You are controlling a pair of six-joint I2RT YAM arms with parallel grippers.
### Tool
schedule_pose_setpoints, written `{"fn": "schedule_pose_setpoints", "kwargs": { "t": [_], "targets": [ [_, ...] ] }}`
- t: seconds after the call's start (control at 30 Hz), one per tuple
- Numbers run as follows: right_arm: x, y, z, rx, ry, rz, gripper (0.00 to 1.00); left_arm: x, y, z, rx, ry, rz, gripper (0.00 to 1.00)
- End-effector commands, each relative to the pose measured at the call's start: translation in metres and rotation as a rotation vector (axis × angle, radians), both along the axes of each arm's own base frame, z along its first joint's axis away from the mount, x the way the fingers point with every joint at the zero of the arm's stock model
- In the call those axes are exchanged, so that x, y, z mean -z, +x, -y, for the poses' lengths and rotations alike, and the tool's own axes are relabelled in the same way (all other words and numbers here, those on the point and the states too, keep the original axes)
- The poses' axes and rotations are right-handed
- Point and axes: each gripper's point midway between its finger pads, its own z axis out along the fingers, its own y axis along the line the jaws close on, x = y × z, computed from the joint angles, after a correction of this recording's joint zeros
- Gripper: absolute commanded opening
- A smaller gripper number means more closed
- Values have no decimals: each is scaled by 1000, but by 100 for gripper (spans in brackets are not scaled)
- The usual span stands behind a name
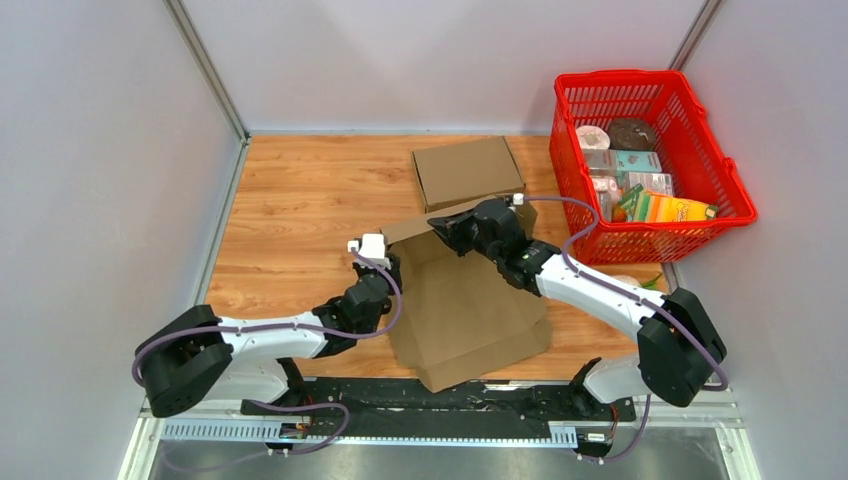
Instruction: Fold the paper box
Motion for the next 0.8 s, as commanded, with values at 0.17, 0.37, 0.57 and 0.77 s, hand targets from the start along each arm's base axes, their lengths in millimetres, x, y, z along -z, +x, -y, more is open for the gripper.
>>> {"fn": "schedule_pose_setpoints", "kwargs": {
  "t": [0.17, 0.37, 0.57, 0.77],
  "targets": [
    [-25, -4, -5, -9, 93, 5, 0, -37, 30, -12, -162, 78, 133, 14],
    [-34, -1, -9, -12, 116, 11, 0, -11, 22, -11, -124, 62, 57, 52],
    [-31, -2, -5, 8, 131, -3, 0, -11, 40, -22, -284, 151, 31, 10],
    [-29, -3, -5, 15, 154, -7, 0, -7, 46, -12, -265, 180, 34, 23]
  ]
}}
